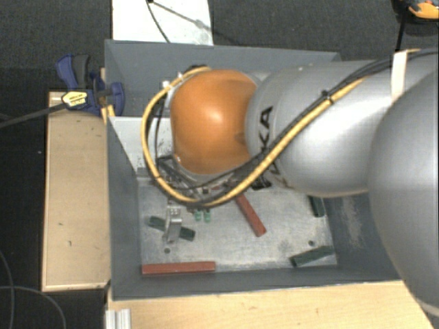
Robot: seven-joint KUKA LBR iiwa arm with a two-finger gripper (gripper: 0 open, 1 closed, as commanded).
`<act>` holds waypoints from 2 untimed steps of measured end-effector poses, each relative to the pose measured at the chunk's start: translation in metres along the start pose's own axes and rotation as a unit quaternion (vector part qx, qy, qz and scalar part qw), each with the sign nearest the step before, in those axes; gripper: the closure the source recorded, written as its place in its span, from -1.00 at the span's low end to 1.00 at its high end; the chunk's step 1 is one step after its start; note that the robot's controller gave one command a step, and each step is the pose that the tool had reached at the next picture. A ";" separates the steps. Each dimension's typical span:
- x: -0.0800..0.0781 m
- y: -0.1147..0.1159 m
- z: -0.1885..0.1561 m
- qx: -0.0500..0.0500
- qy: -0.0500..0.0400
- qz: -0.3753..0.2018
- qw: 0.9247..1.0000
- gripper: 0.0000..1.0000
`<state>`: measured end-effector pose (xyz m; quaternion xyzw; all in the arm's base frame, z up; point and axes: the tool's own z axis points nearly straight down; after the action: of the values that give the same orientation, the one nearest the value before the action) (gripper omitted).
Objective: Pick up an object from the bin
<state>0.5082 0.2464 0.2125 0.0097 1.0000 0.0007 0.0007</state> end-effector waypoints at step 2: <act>-0.028 -0.017 0.047 -0.002 -0.004 -0.012 1.000 -1.00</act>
Offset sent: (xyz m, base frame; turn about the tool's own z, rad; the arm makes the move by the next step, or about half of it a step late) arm 0.0732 -0.0548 -0.1425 -0.0257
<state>0.5361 0.2290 0.1658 -0.0022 1.0000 0.0026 0.0049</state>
